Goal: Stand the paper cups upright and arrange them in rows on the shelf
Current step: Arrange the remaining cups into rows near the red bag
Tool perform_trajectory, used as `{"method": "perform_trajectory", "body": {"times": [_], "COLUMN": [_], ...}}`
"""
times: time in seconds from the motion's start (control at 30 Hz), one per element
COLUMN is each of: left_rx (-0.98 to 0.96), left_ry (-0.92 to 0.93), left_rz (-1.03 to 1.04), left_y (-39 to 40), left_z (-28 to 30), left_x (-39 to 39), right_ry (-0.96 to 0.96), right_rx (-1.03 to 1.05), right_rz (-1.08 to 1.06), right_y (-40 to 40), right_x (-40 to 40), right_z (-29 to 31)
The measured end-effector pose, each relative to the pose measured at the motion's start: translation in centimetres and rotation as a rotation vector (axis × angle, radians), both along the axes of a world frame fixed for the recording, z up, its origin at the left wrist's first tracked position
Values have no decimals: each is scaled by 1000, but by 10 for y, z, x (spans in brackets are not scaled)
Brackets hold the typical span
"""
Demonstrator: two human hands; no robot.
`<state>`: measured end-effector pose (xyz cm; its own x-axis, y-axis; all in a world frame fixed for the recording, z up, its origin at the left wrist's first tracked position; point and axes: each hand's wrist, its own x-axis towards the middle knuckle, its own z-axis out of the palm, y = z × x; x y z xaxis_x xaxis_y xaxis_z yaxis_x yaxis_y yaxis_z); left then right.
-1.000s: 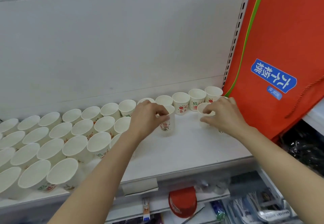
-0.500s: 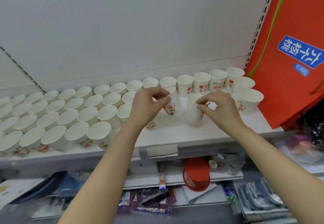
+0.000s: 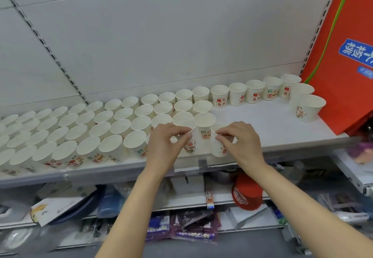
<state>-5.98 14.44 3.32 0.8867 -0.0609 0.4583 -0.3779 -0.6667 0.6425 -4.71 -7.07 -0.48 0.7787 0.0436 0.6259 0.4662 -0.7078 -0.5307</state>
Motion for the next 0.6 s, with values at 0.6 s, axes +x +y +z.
{"method": "perform_trajectory", "body": {"times": [0.6], "left_rx": [306], "left_ry": [-13], "left_rz": [37], "left_y": [26], "left_z": [-35], "left_x": [15], "right_ry": [-92], "right_rx": [-61], "right_rz": [-92], "right_y": [55], "right_x": [-1], "right_z": [-24]}}
